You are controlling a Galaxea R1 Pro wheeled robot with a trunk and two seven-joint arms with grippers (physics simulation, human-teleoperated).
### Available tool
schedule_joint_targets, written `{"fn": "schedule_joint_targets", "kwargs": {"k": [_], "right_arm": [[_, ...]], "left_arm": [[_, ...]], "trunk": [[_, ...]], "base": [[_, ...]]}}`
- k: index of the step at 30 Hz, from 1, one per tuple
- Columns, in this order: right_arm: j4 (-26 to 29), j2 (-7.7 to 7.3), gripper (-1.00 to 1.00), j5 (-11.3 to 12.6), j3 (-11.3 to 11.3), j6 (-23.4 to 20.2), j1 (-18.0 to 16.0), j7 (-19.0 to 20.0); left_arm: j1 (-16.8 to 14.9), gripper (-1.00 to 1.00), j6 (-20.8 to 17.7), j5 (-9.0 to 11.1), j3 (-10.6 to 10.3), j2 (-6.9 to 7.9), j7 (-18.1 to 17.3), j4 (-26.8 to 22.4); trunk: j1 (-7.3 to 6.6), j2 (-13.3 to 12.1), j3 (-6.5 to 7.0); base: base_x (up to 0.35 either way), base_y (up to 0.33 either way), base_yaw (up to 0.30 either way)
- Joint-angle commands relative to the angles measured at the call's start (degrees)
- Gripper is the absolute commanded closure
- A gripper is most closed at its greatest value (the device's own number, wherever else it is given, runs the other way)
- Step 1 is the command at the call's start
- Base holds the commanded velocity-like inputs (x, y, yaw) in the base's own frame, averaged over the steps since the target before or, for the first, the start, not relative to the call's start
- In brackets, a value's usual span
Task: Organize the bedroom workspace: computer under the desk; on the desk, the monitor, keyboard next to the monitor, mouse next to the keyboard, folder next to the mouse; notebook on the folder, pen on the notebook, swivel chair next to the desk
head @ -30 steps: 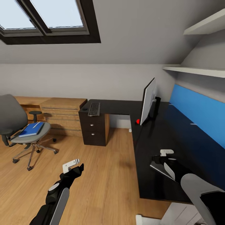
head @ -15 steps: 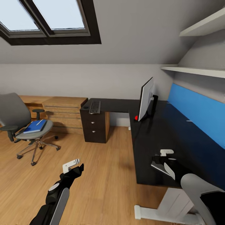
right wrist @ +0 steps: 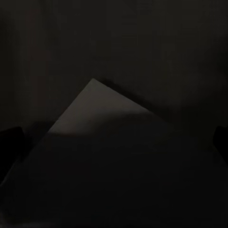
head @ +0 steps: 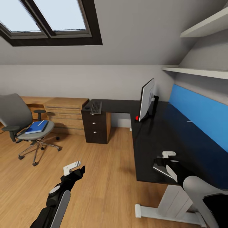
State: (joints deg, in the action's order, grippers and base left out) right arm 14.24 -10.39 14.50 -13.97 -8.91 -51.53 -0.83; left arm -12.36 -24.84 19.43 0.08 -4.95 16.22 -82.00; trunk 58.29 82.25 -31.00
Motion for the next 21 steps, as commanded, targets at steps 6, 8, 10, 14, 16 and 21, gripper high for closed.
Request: {"fn": "schedule_joint_targets", "kwargs": {"k": [6,8,10,14,16,21], "right_arm": [[-3.0,-0.07,-1.0,0.4,-0.7,-0.4,0.0,-0.1],[-3.0,-0.07,-1.0,0.4,-0.7,-0.4,0.0,-0.1],[-3.0,-0.07,-1.0,0.4,-0.7,-0.4,0.0,-0.1],[-2.9,-0.07,-1.0,0.4,-0.7,-0.3,0.0,-0.1],[-2.9,-0.07,-1.0,0.4,-0.7,-0.3,0.0,0.0],[-2.9,-0.07,-1.0,0.4,-0.7,-0.2,0.0,0.0]], "left_arm": [[0.0,-1.0,-0.2,0.6,0.0,-0.03,0.4,-0.1],[0.0,-1.0,-0.2,0.6,0.0,-0.02,0.4,-0.1],[0.0,-1.0,-0.2,0.6,0.0,-0.03,0.4,-0.1],[0.0,-1.0,-0.2,0.6,0.0,-0.05,0.4,0.0],[0.0,-1.0,-0.2,0.6,0.0,-0.05,0.4,0.0],[0.0,-1.0,-0.2,0.6,0.0,-0.06,0.4,0.6]], "trunk": [[0.0,0.0,-0.07],[0.0,0.0,-0.07],[0.0,0.0,-0.07],[0.0,0.0,-0.07],[0.0,0.0,-0.07],[0.0,0.0,-0.07]], "base": [[-0.001,0.0,0.0],[0.0,0.0,0.0],[0.0,0.0,0.0],[-0.007,0.0,0.0],[-0.12,0.0,0.0],[-0.192,0.0,0.0]]}}
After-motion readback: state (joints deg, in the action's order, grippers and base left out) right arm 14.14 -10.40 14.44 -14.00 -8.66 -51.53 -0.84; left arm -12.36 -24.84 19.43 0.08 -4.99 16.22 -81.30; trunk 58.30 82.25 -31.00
